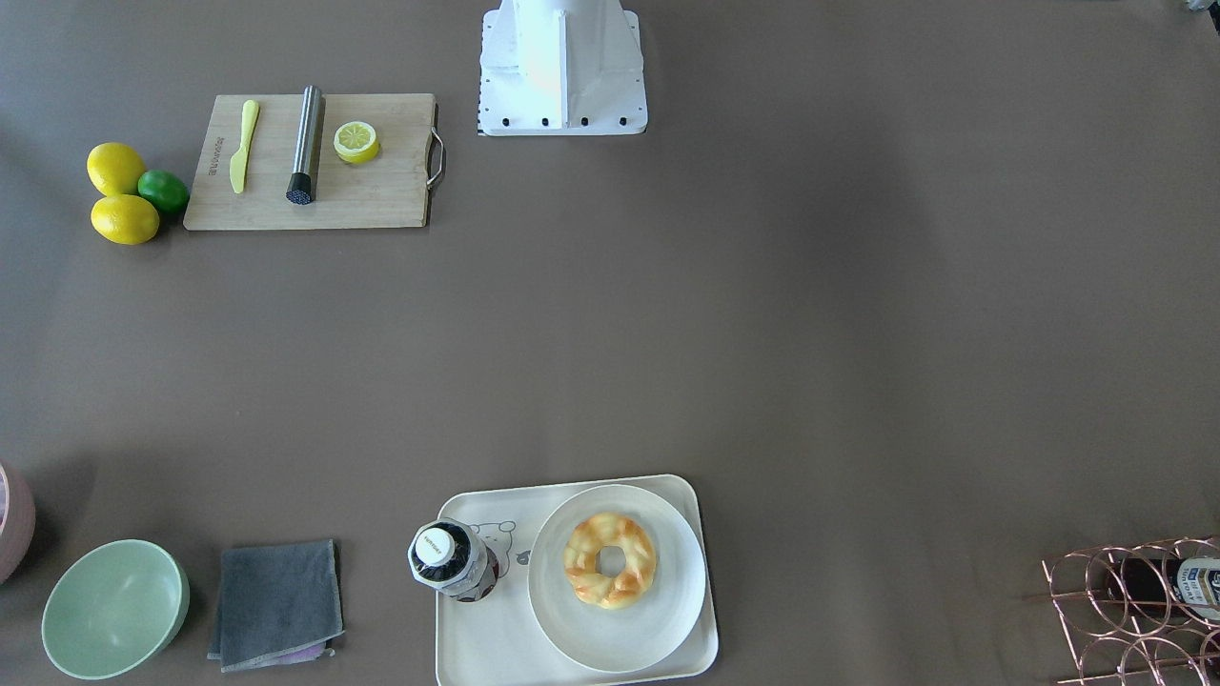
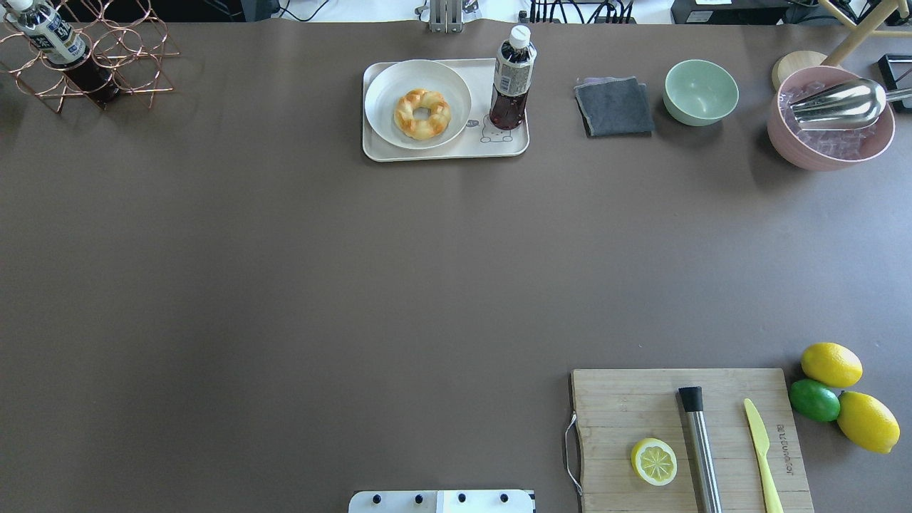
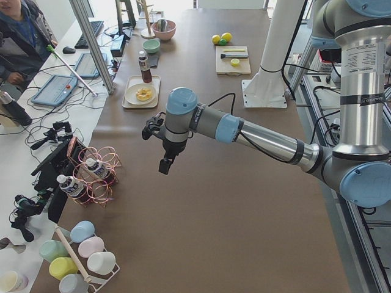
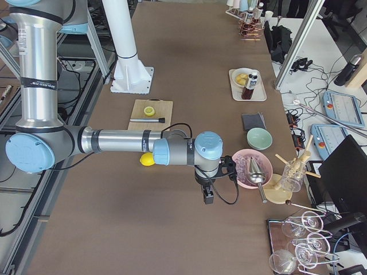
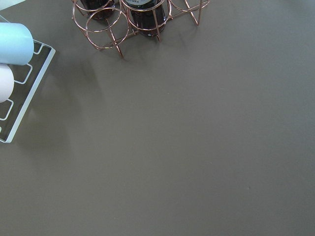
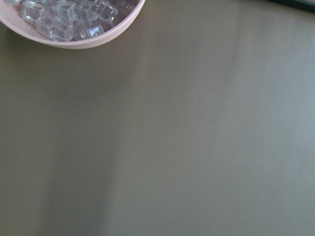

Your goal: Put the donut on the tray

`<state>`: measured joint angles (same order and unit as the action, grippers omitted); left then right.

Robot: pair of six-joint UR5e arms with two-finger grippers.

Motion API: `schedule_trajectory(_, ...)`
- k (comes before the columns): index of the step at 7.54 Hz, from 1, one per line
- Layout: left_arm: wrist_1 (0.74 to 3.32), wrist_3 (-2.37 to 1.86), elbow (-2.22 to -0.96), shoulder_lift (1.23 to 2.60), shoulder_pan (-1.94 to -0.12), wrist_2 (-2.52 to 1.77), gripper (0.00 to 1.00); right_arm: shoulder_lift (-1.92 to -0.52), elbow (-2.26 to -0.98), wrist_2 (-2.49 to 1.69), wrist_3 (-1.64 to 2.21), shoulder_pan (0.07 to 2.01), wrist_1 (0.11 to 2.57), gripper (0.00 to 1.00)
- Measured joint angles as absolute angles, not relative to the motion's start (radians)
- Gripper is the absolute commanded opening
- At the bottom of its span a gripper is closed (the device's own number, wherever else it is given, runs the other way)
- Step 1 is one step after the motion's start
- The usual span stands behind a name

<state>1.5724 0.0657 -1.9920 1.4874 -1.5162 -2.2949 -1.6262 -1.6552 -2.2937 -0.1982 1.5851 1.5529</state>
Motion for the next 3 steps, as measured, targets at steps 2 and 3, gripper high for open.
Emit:
schedule_trajectory(2,1.577,0.064,-1.995,1.487,-1.523,-2.295,0.97,-1.626,-1.646,-2.293,-0.198,1.587,1.543,1.00)
schedule_trajectory(3,1.578,0.063,-1.997,1.487,-1.525,-2.296,0.97,-1.625,-1.644,-2.294,-0.198,1.588,1.542,1.00)
